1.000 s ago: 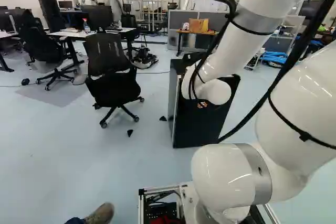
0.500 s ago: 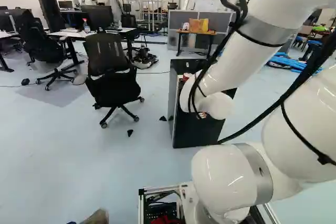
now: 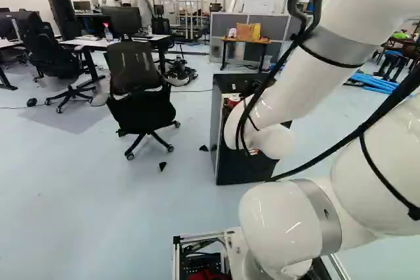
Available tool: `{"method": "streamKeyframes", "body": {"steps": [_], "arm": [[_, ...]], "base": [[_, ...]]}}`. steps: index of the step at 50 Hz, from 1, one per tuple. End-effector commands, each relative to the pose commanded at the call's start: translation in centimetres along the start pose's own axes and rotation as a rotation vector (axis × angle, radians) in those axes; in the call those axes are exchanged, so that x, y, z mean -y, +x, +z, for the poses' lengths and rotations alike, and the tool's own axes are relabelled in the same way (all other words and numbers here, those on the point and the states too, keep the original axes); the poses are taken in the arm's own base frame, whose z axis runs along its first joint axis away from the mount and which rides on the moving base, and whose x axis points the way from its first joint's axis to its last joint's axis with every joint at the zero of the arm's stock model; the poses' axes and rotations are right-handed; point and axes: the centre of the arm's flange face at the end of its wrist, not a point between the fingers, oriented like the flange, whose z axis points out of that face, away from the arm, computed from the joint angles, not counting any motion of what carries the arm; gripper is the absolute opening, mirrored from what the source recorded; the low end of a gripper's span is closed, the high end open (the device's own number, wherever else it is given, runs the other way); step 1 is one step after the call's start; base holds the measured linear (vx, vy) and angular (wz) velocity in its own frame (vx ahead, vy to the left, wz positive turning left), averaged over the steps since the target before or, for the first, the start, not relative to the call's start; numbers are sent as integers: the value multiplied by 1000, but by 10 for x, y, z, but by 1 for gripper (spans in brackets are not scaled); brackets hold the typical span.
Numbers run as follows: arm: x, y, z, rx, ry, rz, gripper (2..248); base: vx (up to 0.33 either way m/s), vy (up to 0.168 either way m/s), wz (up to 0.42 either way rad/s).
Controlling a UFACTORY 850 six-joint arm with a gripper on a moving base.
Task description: Grab a drink from the fridge
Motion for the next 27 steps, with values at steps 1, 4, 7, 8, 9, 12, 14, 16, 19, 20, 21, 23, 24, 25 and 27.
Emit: {"method": "streamKeyframes", "body": {"steps": [1,4,7,8,9,12,14,16,19,20,21,23,24,25,27], "arm": [[0,0,0,0,0,0,100],[0,0,0,0,0,0,100],[0,0,0,0,0,0,100],[0,0,0,0,0,0,100],[0,0,0,0,0,0,100],[0,0,0,0,0,0,100],[0,0,0,0,0,0,100],[0,0,0,0,0,0,100],[0,0,0,0,0,0,100],[0,0,0,0,0,0,100],[0,0,0,0,0,0,100],[0,0,0,0,0,0,100],[0,0,0,0,0,0,100],[0,0,0,0,0,0,100],[0,0,0,0,0,0,100]], "base": [[0,0,0],[0,0,0],[0,0,0],[0,0,0],[0,0,0],[0,0,0],[0,0,0],[0,0,0],[0,0,0],[0,0,0],[0,0,0],[0,0,0],[0,0,0],[0,0,0],[0,0,0]]}}
